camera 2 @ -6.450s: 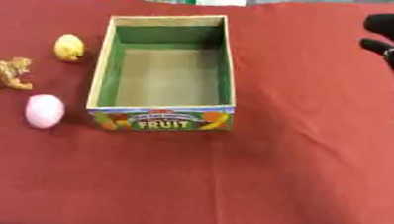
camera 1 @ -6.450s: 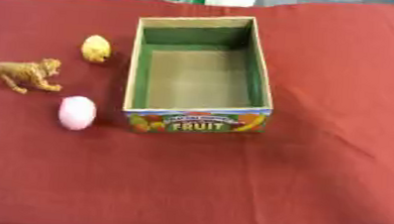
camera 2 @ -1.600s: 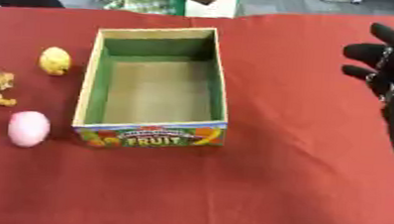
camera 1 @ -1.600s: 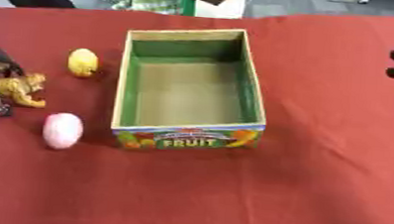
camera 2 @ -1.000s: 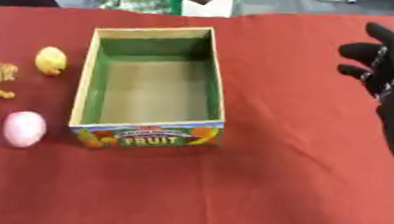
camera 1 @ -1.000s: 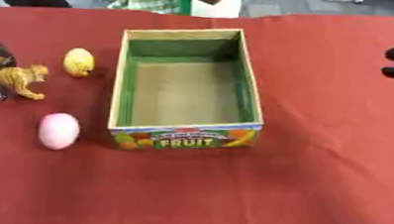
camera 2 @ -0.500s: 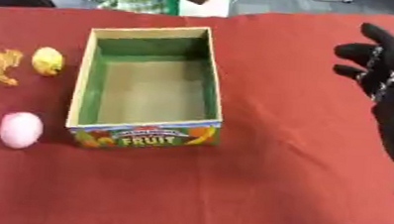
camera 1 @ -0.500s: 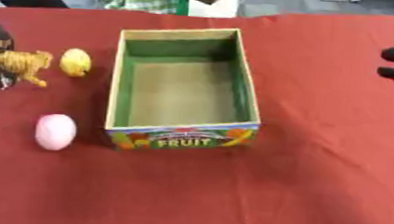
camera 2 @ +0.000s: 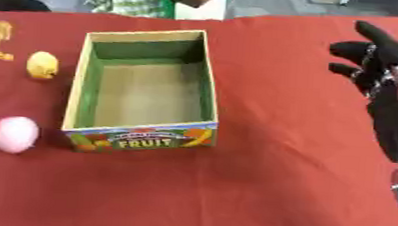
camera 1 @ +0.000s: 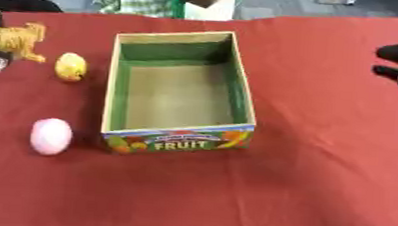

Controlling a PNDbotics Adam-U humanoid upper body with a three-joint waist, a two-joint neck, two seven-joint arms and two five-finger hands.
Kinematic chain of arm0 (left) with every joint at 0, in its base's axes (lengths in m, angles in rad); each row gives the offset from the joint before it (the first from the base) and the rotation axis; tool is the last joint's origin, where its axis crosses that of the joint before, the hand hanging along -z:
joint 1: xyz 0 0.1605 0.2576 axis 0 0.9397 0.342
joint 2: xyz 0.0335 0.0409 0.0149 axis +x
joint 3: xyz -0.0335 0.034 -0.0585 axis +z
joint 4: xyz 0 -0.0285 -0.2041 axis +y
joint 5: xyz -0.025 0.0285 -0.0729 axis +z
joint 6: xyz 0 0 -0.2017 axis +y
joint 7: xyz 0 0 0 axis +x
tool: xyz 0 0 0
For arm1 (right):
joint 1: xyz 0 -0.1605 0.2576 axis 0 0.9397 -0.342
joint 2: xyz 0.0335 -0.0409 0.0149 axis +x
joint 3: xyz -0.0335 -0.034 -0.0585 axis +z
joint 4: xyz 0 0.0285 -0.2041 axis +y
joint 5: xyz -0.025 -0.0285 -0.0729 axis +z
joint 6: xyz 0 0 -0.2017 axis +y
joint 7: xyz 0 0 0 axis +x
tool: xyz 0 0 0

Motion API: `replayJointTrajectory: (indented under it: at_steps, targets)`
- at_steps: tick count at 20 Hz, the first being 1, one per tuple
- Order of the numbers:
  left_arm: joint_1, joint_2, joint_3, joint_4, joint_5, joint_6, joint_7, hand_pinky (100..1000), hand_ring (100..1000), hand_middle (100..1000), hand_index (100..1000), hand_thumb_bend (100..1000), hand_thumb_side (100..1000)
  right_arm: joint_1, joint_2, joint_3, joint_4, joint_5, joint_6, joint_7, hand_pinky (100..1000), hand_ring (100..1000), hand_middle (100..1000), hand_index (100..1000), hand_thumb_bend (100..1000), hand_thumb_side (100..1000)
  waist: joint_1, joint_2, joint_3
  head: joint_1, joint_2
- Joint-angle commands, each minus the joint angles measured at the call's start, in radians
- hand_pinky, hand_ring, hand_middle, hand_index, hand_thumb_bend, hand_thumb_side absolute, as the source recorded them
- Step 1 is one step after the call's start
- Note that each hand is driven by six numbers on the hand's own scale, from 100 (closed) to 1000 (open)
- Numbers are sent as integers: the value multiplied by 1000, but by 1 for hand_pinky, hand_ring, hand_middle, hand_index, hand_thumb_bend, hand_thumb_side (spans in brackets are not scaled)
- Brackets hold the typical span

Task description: Pick up objects on the table and place them in the box.

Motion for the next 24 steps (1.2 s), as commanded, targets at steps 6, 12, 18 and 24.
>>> replayJointTrajectory:
  at_steps: [6, 12, 18, 24]
  targets:
    - [-60, 18, 9, -146, 36, 29, -5, 168, 360, 247, 283, 100, 325, -11, -16, -10, -15, -12, 2, 0, 838, 877, 738, 964, 100, 1000, 4, -30, 2, 11, -1]
    - [-132, -55, -19, -196, 60, 14, -20, 168, 352, 242, 279, 100, 326, -14, -16, -7, -15, -16, 4, 4, 837, 877, 738, 964, 100, 1000, 6, -35, 3, 22, -1]
    - [-196, -163, -54, -207, 75, 1, -16, 169, 343, 238, 274, 100, 328, -19, -14, -2, -15, -21, 6, 9, 837, 877, 738, 964, 100, 1000, 8, -37, 1, 36, -5]
    - [-253, -266, -99, -151, 74, -2, 12, 199, 331, 251, 274, 100, 328, -23, -13, 0, -15, -24, 8, 13, 838, 877, 738, 964, 100, 1000, 9, -37, -5, 47, -6]
